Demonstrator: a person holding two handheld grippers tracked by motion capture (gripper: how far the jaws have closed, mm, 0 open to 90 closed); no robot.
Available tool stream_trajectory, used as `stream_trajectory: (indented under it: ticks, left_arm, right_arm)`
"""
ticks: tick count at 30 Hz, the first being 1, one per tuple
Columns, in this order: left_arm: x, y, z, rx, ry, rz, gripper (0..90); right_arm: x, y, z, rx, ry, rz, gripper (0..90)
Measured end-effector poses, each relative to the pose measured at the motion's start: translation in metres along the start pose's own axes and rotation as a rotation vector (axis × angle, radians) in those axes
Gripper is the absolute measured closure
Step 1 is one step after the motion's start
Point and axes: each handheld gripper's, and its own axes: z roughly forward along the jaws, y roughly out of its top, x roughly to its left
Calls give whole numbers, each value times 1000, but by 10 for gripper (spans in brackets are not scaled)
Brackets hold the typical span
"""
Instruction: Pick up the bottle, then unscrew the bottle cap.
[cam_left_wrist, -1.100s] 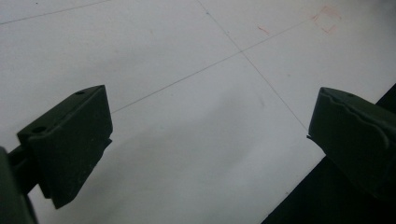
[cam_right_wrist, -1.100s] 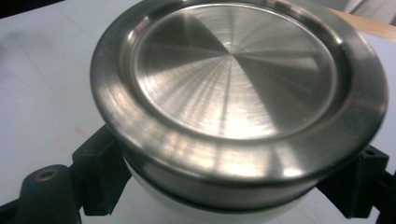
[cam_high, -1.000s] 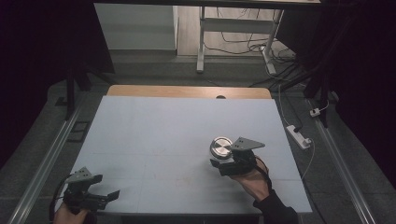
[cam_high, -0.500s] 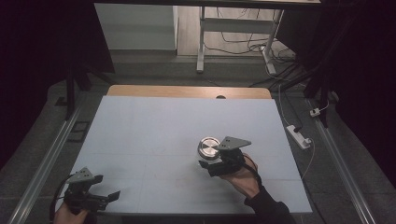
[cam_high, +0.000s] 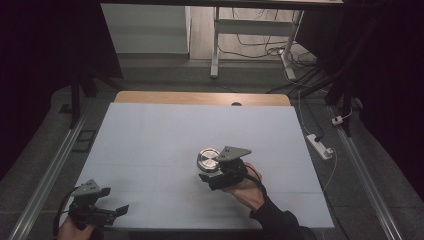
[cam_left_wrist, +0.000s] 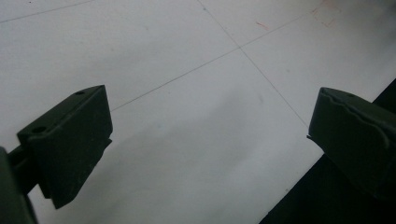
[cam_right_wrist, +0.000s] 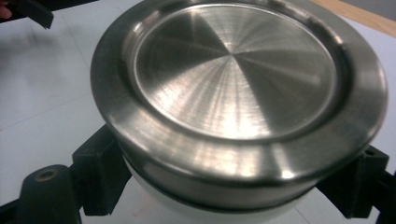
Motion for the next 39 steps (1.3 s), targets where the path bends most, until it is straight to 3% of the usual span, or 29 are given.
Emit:
stream_trajectory:
  ticks: [15, 24, 28, 34, 39]
  left_arm:
    - [-1, 0, 0, -1, -8, 4, 3]
    - [1, 5, -6, -79, -50, 0, 0]
    - [1, 11, -6, -98, -73, 27, 0]
    - [-7, 26, 1, -99, -90, 127, 0]
    - [-12, 39, 9, -95, -115, 160, 0]
  right_arm:
    - [15, 7, 15, 3, 44, -28, 151]
    - [13, 7, 12, -11, 48, -22, 151]
    - [14, 7, 11, -8, 53, -23, 151]
    - [14, 8, 9, -13, 55, -26, 151]
    - [13, 8, 7, -15, 49, -23, 151]
